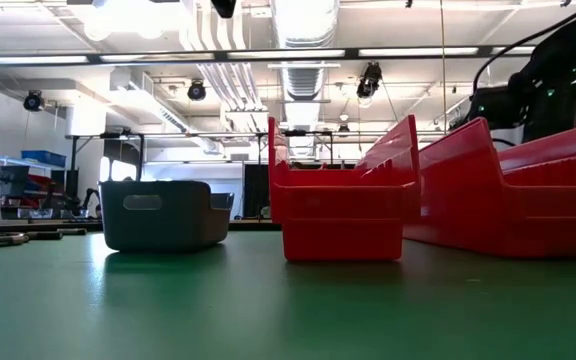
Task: Sort batteries
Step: Put the small black battery into the right red bin
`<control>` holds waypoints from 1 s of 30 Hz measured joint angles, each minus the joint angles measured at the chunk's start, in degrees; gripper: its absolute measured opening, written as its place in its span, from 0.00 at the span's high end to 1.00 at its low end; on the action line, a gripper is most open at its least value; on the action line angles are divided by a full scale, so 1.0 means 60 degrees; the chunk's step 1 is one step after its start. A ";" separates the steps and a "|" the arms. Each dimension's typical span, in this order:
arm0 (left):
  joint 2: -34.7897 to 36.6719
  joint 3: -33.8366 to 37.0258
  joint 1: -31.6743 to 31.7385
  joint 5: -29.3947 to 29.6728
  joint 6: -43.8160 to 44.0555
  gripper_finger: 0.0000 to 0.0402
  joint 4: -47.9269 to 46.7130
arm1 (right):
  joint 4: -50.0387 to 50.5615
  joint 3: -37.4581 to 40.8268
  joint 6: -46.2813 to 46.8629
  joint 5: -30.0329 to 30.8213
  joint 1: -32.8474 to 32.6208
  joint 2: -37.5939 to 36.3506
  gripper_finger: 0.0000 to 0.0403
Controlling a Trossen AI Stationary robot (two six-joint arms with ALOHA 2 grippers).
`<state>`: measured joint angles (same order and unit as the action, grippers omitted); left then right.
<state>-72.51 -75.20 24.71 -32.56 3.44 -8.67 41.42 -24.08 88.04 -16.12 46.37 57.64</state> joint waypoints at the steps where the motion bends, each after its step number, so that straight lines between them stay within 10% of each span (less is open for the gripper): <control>1: 0.0000 0.0000 0.0000 0.0000 0.0000 0.71 0.0000 | -0.0023 0.0000 0.0012 -0.0009 0.0000 0.0117 0.59; 18: -0.0007 0.0000 0.0163 -0.0062 -0.0028 0.71 -0.0066 | -0.0372 -0.0223 0.0689 -0.0010 -0.0066 0.0960 0.87; 30: 0.0004 0.0004 0.0446 -0.0782 -0.0175 0.71 -0.0226 | -0.0074 -0.0548 0.0828 0.0209 -0.0458 0.1003 0.73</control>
<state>-72.49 -75.18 27.38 -37.25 2.39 -10.02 40.97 -27.36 93.01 -14.87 43.62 63.65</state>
